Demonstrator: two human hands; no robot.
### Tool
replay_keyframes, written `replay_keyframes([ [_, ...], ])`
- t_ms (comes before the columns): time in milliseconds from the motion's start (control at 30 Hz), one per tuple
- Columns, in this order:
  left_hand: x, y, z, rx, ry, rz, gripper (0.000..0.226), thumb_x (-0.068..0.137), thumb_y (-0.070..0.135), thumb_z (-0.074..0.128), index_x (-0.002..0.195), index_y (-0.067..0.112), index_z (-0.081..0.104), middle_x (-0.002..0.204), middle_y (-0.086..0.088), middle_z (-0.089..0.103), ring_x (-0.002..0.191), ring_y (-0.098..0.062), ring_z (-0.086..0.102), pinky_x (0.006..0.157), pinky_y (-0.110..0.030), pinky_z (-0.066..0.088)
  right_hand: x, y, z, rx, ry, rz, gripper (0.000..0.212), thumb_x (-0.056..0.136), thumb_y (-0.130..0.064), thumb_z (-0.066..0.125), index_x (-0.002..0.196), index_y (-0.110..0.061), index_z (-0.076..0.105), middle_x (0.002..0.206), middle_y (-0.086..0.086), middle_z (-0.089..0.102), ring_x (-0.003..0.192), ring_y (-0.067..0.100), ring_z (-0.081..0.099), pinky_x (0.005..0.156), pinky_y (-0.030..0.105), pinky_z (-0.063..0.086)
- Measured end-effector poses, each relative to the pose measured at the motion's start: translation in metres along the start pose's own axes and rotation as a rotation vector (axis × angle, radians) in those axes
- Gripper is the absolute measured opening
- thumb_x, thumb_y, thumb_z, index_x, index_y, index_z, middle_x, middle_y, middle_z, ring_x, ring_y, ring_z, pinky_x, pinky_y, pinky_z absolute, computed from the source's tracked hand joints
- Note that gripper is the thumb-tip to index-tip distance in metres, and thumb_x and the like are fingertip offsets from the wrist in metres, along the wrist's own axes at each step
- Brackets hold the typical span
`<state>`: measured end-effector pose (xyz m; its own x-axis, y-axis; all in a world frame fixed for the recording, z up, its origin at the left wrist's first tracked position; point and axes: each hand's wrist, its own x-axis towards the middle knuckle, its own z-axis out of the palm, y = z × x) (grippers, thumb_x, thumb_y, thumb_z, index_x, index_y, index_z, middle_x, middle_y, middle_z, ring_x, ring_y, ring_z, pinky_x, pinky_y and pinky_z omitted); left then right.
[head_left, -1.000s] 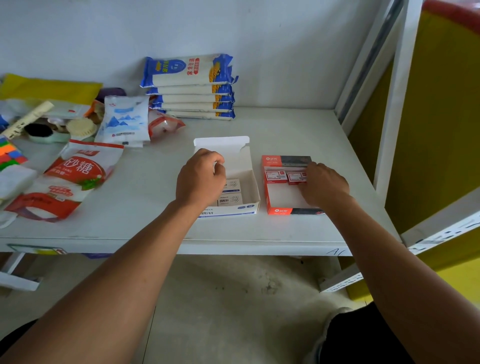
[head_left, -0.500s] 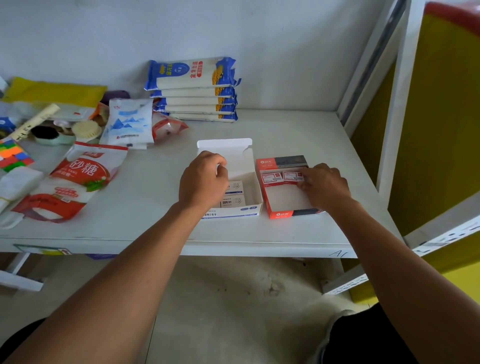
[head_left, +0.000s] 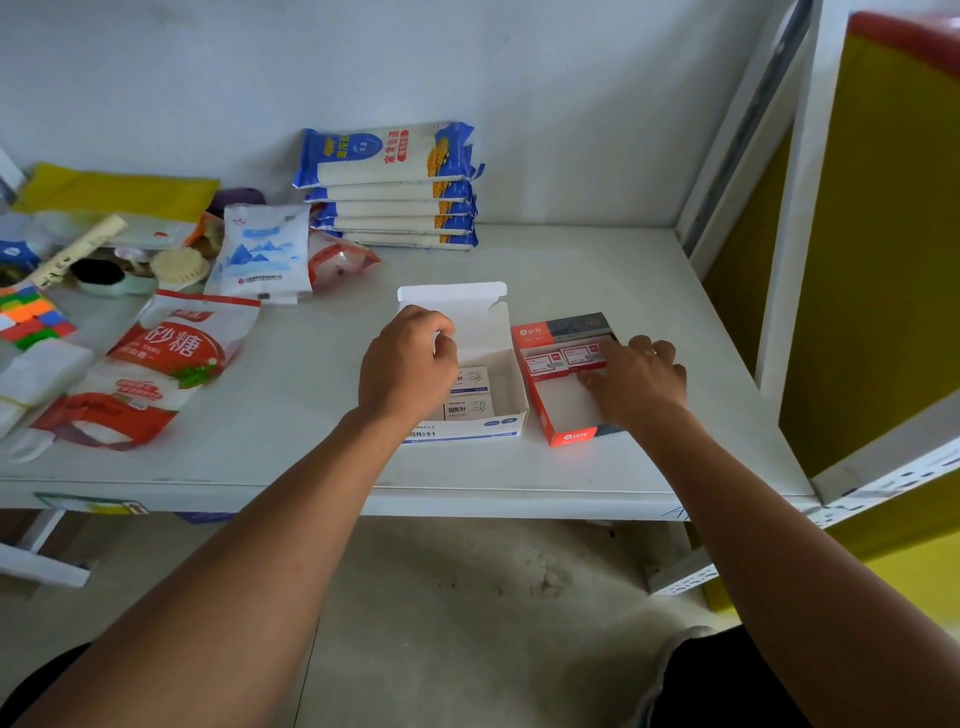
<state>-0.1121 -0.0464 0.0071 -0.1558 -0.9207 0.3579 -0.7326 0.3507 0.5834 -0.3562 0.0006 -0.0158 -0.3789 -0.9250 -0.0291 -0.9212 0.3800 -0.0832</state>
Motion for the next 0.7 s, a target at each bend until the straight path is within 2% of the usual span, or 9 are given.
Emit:
replay_keyframes([
  [133, -0.001, -0.001, 0.0, 0.004, 0.002, -0.002, 0.018, 0.085, 0.015, 0.052, 0.094, 0.014, 0.067, 0.105, -0.002, 0.066, 0.088, -0.023, 0.061, 0.072, -0.03, 0.047, 0.0, -0.001, 0.003, 0.073, -0.048, -0.026, 0.077, 0.082, -0.069, 0.05, 0.141, -0.022, 0.035, 0.137, 0.01, 0.048, 0.127, 0.035, 0.042, 0.1, 0.051, 0.039],
  [233, -0.001, 0.0, 0.0, 0.0, 0.003, 0.0, 0.018, 0.085, 0.015, 0.052, 0.094, 0.014, 0.067, 0.105, -0.003, 0.066, 0.088, -0.023, 0.061, 0.073, -0.032, 0.049, -0.001, -0.006, 0.001, 0.085, -0.069, 0.003, 0.09, 0.073, -0.081, 0.047, 0.14, -0.021, 0.035, 0.136, 0.008, 0.051, 0.123, 0.034, 0.049, 0.098, 0.05, 0.042],
  [433, 0.0, 0.001, 0.0, 0.0, 0.003, -0.002, 0.019, 0.085, 0.016, 0.052, 0.096, 0.015, 0.068, 0.107, -0.002, 0.066, 0.091, -0.024, 0.062, 0.077, -0.038, 0.053, -0.002, -0.011, 0.001, 0.082, -0.01, 0.051, 0.085, 0.075, -0.08, 0.044, 0.137, -0.022, 0.04, 0.13, 0.005, 0.056, 0.116, 0.031, 0.055, 0.093, 0.047, 0.045],
  [600, 0.0, -0.002, -0.002, 0.005, 0.007, -0.019, 0.019, 0.086, 0.016, 0.051, 0.097, 0.015, 0.067, 0.107, -0.002, 0.066, 0.091, -0.021, 0.062, 0.075, -0.031, 0.049, -0.005, -0.008, 0.003, 0.103, 0.006, 0.048, 0.082, 0.076, -0.079, 0.046, 0.135, -0.023, 0.042, 0.127, 0.004, 0.058, 0.113, 0.031, 0.057, 0.09, 0.046, 0.047],
  [700, -0.001, -0.005, -0.004, -0.001, 0.028, -0.031, 0.019, 0.085, 0.015, 0.051, 0.096, 0.015, 0.068, 0.105, -0.001, 0.066, 0.09, -0.022, 0.062, 0.075, -0.032, 0.05, -0.008, -0.007, 0.005, 0.096, 0.021, 0.055, 0.081, 0.076, -0.078, 0.046, 0.134, -0.022, 0.043, 0.126, 0.004, 0.058, 0.111, 0.03, 0.057, 0.088, 0.045, 0.048],
])
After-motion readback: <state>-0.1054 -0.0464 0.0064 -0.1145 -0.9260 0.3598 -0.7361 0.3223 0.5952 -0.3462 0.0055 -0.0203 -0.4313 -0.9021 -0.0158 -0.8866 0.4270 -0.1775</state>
